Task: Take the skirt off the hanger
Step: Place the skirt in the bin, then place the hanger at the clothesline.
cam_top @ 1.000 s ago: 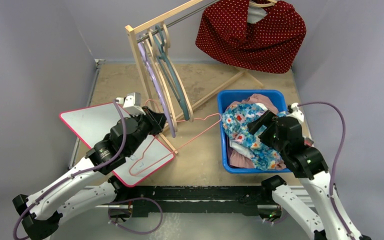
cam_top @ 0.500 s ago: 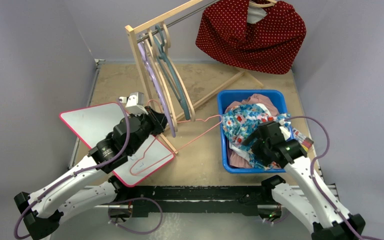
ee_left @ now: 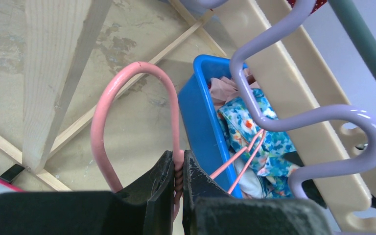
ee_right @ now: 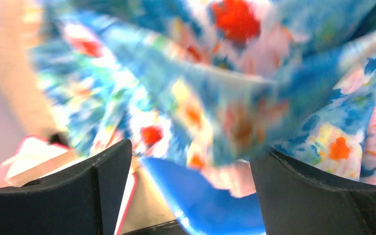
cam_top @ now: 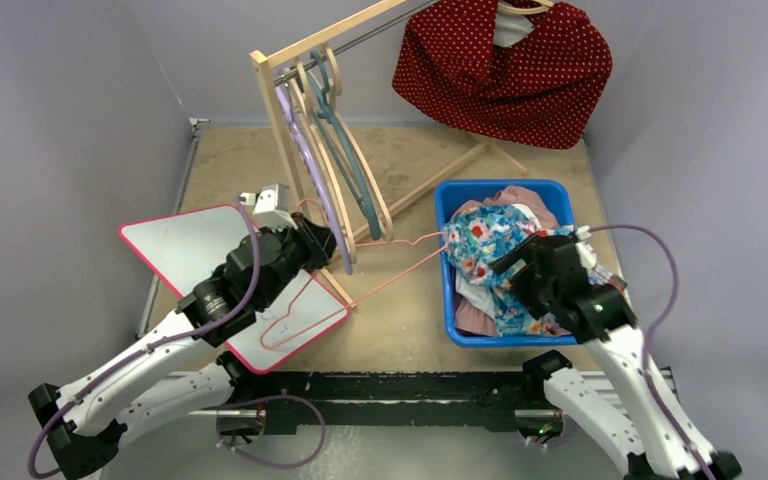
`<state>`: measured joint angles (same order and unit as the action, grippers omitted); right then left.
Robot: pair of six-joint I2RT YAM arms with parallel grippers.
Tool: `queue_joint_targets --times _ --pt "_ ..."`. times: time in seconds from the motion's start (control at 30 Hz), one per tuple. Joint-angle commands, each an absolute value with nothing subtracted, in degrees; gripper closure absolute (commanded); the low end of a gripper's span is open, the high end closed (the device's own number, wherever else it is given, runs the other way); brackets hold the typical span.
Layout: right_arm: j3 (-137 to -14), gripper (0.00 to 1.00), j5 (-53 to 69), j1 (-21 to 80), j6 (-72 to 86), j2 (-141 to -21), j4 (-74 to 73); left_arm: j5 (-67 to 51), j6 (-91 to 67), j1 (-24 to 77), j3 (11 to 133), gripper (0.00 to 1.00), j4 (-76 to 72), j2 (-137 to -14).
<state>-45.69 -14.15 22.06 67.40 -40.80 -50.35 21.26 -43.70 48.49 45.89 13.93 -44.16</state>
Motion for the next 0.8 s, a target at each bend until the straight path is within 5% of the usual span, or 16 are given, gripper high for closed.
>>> queue_joint_targets --times 0.0,0.33,0.77 --pt "-54.8 0.11 -16.6 21.9 63.0 -32.8 -55.0 19.2 -42.0 48.3 47.3 1.00 8.6 -44.6" --pt "-59.6 0.10 11.8 21.8 28.3 -28.5 -31.4 13.4 -41.4 48.3 46.7 1.00 4.5 -43.5" --pt "-53.9 0.16 28.5 21.8 24.1 -37.1 -28.3 6.0 -40.4 48.3 46.3 1.00 0.1 -44.2"
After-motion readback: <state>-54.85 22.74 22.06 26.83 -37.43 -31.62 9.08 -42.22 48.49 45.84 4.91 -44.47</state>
